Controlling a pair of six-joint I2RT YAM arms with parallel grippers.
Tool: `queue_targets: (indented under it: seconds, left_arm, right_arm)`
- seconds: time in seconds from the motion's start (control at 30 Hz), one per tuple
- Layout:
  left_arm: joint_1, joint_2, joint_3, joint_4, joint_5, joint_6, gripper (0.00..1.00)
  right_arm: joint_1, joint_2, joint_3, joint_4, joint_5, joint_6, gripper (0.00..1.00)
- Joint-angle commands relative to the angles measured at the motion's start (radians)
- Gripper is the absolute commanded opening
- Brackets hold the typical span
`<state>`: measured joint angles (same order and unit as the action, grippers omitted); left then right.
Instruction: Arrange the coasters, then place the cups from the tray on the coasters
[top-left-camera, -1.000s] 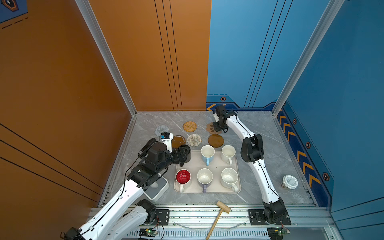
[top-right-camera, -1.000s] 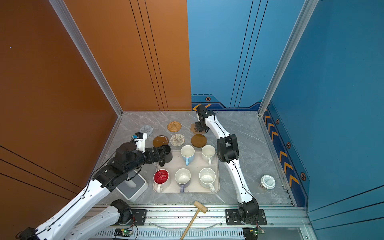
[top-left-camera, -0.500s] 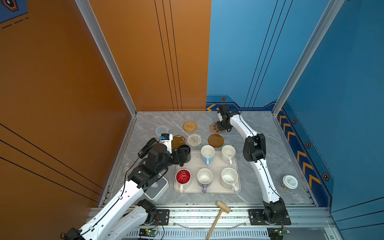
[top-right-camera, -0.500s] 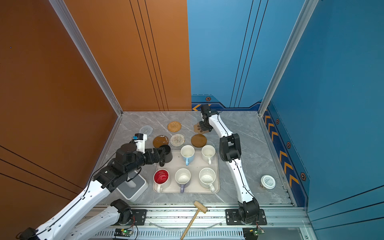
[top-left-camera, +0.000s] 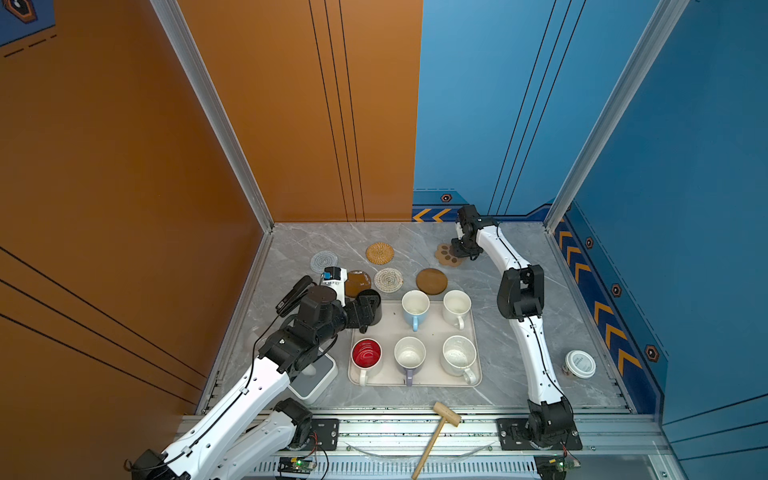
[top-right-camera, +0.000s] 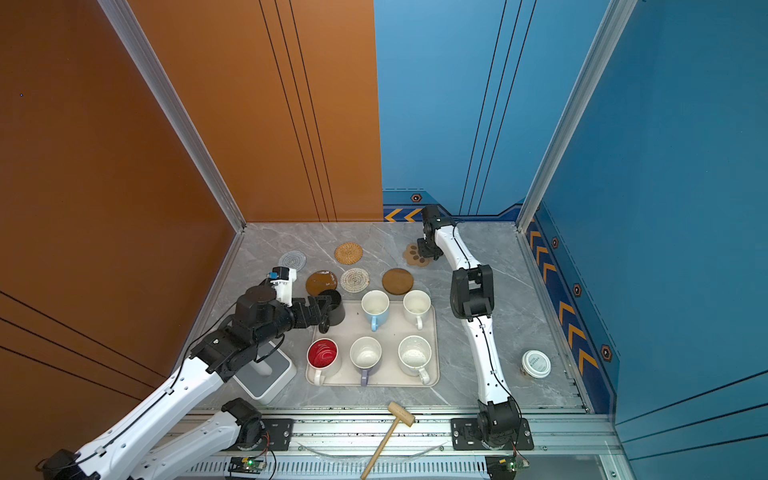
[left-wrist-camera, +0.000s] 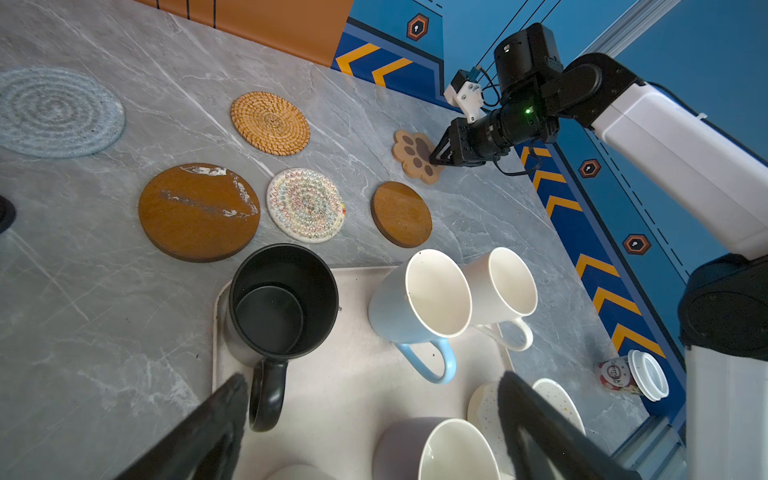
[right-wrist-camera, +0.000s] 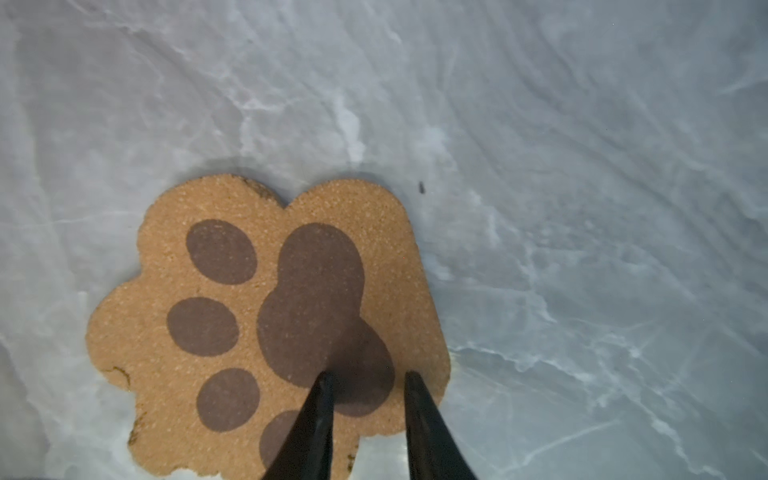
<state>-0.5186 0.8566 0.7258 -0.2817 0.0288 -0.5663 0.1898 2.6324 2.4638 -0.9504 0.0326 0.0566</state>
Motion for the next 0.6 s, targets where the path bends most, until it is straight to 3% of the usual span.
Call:
queue_targets:
  seconds: [0.0, 0.57]
  left_arm:
    - [-0.009, 0.015, 0.026, 0.016, -0.006, 0.008, 0.94]
    - [-0.011, 0.029, 0.031, 0.026, 0.039, 0.018, 0.95]
  right_arm:
    - [-0.037, -0.001, -0.084, -0.103, 0.080, 0.018, 0.26]
    - [-0.087, -0.192, -0.433, -0.101, 0.118, 0.074, 0.21]
